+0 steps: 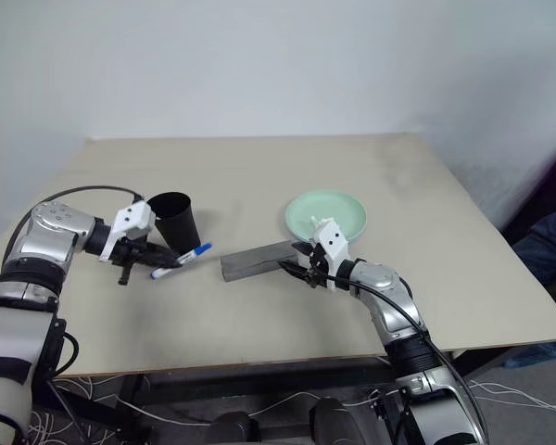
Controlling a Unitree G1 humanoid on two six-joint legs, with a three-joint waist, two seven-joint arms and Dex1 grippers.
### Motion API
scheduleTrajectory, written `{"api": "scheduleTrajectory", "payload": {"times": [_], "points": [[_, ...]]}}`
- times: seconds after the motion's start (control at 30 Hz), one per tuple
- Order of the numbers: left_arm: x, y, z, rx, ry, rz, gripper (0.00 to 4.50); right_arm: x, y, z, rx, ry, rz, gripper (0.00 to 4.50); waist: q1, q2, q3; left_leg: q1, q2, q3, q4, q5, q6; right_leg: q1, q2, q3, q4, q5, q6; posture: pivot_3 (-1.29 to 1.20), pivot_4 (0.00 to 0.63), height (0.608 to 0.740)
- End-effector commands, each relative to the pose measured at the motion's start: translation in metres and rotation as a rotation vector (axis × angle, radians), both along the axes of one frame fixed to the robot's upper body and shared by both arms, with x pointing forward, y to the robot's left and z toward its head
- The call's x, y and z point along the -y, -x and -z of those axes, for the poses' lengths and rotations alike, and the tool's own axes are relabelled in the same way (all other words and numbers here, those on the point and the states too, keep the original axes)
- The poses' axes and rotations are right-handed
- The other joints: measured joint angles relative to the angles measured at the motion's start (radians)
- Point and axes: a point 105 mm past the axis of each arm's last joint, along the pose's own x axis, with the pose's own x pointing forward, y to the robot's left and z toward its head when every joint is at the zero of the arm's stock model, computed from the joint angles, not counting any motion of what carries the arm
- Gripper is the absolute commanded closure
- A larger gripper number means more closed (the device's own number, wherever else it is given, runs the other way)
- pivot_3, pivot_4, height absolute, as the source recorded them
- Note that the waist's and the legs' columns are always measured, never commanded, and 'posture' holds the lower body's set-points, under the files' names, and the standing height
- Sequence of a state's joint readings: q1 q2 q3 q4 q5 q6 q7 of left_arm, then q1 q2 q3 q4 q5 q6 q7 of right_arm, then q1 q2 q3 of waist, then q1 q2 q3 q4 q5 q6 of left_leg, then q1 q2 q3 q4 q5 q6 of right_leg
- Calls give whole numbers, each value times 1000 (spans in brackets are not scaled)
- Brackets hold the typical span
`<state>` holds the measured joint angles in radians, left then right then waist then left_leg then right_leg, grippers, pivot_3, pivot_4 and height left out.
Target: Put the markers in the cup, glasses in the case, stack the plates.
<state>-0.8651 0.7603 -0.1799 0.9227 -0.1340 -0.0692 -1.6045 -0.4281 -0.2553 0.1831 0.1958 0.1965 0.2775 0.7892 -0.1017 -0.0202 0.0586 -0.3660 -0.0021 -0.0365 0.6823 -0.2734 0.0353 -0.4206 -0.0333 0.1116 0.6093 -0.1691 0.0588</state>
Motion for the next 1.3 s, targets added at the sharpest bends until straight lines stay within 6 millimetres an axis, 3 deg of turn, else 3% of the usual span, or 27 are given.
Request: {"api": "scheduleTrajectory", "payload": {"times": [0.03, 0.17, 0.33, 0.6, 0.77, 1.1, 1.3], "points": [[17, -2, -53, 106, 286, 11, 4437, -3, -1, -17, 58, -18, -19, 1764, -1, 0, 0, 0, 0, 0, 0, 0, 0, -1, 0, 0, 0, 0, 0, 0, 0, 737], [16, -20, -86, 316, 520, -176, 4437, -5, -1, -18, 59, -12, -40, 1764, -1, 0, 0, 1, 0, -1, 0, 0, 0, -1, 1, -1, 2, 0, 0, 0, 0, 737], [-1, -37, -104, 519, 649, -418, 4437, -6, -1, -18, 60, -4, -57, 1764, 1, 0, 0, 4, 0, -1, 0, 0, 0, 2, 1, -1, 3, 0, 0, 0, 0, 737], [-22, -57, -84, 616, 641, -657, 4437, -11, -3, -32, 97, -27, -91, 1764, 2, 0, 0, 5, -1, -1, 1, 0, 0, 5, 1, -2, 1, 0, 0, 0, 0, 737], [-22, -62, -67, 576, 647, -697, 4437, -12, 0, -47, 125, -75, -107, 1764, 1, 0, 0, 4, -1, -1, 1, 0, 0, 5, 1, -2, -1, 0, 0, 0, 0, 737], [-17, -66, -51, 521, 656, -718, 4437, -11, 0, -45, 122, -74, -87, 1764, 1, 0, 0, 4, -1, -1, 0, 0, 0, 5, 1, -2, -1, 0, 0, 0, 0, 737], [-15, -65, -47, 512, 656, -713, 2321, -11, 0, -44, 121, -76, -82, 1764, 1, 0, 0, 4, -1, -1, 0, 0, 0, 5, 1, -2, -1, 0, 0, 0, 0, 737]]}}
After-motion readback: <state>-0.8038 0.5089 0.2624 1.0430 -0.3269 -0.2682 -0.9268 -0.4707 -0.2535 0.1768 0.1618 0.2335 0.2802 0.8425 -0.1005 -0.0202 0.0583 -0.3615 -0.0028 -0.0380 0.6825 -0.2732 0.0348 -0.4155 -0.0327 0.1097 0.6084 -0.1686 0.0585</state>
